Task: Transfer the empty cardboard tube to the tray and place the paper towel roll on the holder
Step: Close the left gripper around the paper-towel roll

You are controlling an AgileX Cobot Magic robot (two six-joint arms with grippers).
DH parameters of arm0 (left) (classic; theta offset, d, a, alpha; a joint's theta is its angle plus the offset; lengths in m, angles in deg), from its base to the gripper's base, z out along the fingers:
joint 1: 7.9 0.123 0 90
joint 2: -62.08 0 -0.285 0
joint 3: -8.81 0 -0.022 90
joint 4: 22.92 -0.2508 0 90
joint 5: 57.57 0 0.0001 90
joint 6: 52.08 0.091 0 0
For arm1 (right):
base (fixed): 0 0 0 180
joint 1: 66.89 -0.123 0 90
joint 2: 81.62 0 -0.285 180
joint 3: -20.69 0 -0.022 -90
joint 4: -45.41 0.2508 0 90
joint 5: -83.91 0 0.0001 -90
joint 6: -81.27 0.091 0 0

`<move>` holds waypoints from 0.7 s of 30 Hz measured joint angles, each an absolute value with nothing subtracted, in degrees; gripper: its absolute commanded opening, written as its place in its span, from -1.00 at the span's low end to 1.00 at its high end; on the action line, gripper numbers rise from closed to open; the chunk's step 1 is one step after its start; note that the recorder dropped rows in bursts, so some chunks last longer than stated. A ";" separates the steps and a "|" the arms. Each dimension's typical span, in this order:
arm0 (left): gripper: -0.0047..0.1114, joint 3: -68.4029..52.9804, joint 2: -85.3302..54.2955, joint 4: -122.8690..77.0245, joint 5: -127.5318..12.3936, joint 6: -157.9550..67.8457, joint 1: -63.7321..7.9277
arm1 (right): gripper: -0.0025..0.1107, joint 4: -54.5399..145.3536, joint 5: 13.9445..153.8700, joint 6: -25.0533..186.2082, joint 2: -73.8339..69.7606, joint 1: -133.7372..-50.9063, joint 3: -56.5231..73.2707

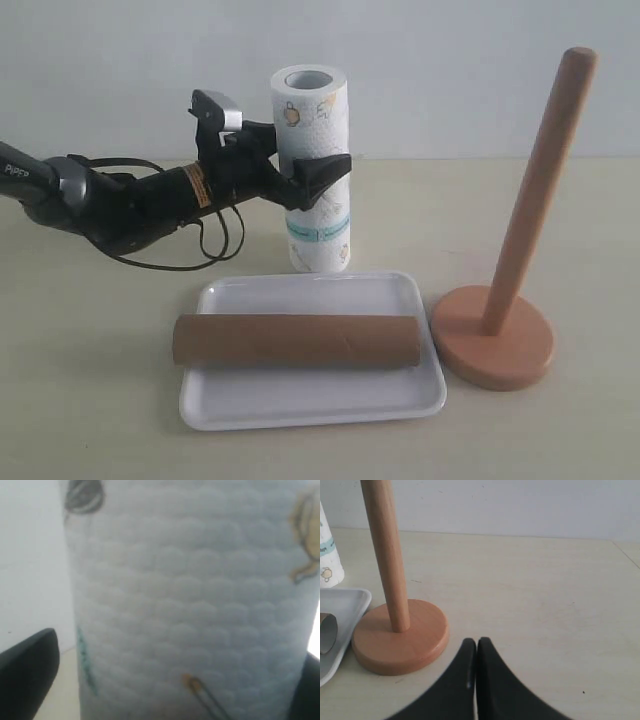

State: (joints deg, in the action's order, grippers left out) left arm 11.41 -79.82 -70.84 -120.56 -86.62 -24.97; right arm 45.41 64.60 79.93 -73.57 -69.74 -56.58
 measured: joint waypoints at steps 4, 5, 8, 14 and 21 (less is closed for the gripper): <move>0.81 11.41 -79.82 -70.98 -120.56 -91.15 -24.97 | -0.96 45.41 64.60 79.93 -73.57 -69.74 -56.58; 0.81 11.41 -79.82 -70.98 -120.56 -91.59 -24.97 | -0.96 45.41 64.60 79.93 -73.57 -69.74 -56.58; 0.79 11.41 -79.82 -70.98 -120.56 -91.48 -24.97 | -0.96 45.41 64.60 79.93 -73.57 -69.74 -56.58; 0.13 11.41 -79.82 -70.98 -121.01 -89.15 -24.97 | -0.96 45.41 64.60 79.93 -73.57 -69.74 -56.58; -0.65 11.53 -79.82 -72.45 -121.39 -88.56 -24.97 | -0.96 45.41 64.60 79.93 -73.57 -69.74 -56.58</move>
State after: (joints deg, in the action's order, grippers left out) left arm 11.53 -79.82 -72.45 -121.39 -88.56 -24.97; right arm 45.41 64.60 79.93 -73.57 -69.74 -56.58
